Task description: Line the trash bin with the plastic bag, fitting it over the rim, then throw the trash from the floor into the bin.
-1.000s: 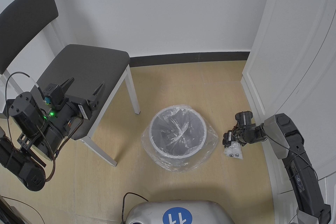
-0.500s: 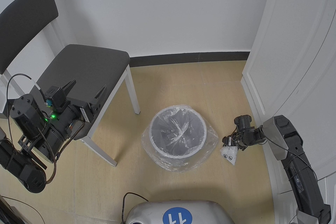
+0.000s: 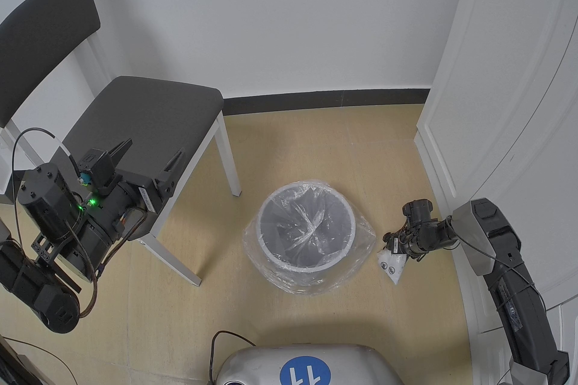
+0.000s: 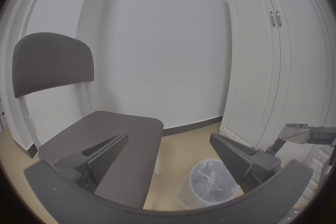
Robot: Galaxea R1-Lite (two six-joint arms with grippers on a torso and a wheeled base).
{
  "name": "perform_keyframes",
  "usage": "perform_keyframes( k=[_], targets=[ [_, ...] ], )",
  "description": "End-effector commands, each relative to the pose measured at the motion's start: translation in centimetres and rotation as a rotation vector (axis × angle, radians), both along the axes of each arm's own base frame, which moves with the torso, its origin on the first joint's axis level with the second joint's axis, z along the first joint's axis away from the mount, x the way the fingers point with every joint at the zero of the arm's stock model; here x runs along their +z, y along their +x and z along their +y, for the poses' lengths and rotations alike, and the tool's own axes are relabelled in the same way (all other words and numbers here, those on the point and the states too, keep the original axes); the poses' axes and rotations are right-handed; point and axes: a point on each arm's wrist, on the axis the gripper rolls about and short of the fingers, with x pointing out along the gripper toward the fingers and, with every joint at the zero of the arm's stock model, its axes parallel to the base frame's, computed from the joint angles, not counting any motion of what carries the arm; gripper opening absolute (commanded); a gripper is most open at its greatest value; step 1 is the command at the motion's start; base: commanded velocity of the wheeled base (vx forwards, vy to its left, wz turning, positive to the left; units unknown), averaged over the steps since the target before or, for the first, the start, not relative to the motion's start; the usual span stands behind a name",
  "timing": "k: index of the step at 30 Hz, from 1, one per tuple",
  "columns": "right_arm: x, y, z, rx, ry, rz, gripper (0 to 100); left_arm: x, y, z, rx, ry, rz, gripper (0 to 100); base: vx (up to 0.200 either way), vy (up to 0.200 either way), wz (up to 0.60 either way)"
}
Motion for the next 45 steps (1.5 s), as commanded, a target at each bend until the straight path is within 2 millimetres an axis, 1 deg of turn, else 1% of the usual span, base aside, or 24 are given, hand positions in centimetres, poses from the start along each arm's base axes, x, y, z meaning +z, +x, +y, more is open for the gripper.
perform_keyframes(
  k=[1, 10, 16, 22, 27, 29, 32, 33, 34, 36, 39, 44, 45],
  targets=[
    [0.0, 0.0, 0.0, 0.001, 0.000, 0.000, 0, -0.1, 0.0, 0.0, 0.000, 0.001, 0.002, 100, 0.000, 0.000, 0.00],
    [0.0, 0.0, 0.0, -0.006, -0.015, -0.003, 0, -0.1, -0.1, -0.1, -0.003, 0.001, 0.004, 100, 0.000, 0.000, 0.00],
    [0.0, 0.0, 0.0, -0.041, -0.040, -0.009, 0, -0.3, -0.3, -0.6, -0.026, 0.004, 0.012, 100, 0.000, 0.000, 0.00],
    [0.0, 0.0, 0.0, -0.048, -0.026, -0.007, 0, -0.4, -0.5, -1.0, -0.044, 0.006, 0.018, 100, 0.000, 0.000, 0.00],
    [0.1, 0.1, -0.1, -0.058, -0.050, -0.019, 0, -0.3, -0.7, -1.1, -0.049, 0.005, 0.014, 100, 0.000, 0.000, 0.00],
    [0.3, 0.3, -0.1, -0.094, -0.100, -0.048, 0, -0.2, -1.0, -1.1, -0.053, 0.003, 0.009, 100, 0.000, 0.000, 0.00],
    [2.0, 0.8, -0.1, -0.103, -0.093, -0.109, 0, 0.2, -1.3, -1.0, -0.053, -0.002, -0.004, 100, 0.000, 0.000, 0.00],
    [2.0, 0.8, -0.1, -0.103, -0.093, -0.109, 0, 0.2, -1.3, -1.0, -0.053, -0.002, -0.004, 100, 0.000, 0.000, 0.00],
    [3.9, 1.3, -0.5, -0.114, -0.086, -0.139, 0, 0.4, -1.4, -1.0, -0.057, -0.004, -0.011, 100, 0.000, 0.000, 0.00],
    [5.6, 1.4, -0.8, -0.112, -0.073, -0.163, 0, 0.6, -1.5, -1.0, -0.058, -0.007, -0.018, 100, 0.000, 0.000, 0.00],
    [7.8, 1.0, -1.2, -0.095, -0.043, -0.170, 0, 0.6, -1.5, -1.1, -0.059, -0.004, -0.019, 100, 0.000, 0.000, 0.00],
    [11.7, -0.4, -1.1, -0.050, 0.001, -0.176, 0, 0.4, -1.6, -1.0, -0.055, 0.026, -0.020, 100, 0.000, 0.000, 0.00],
    [11.8, -0.5, -1.1, -0.049, 0.002, -0.178, 0, 0.4, -1.6, -1.0, -0.055, 0.026, -0.020, 100, 0.000, 0.000, 0.00]
  ],
)
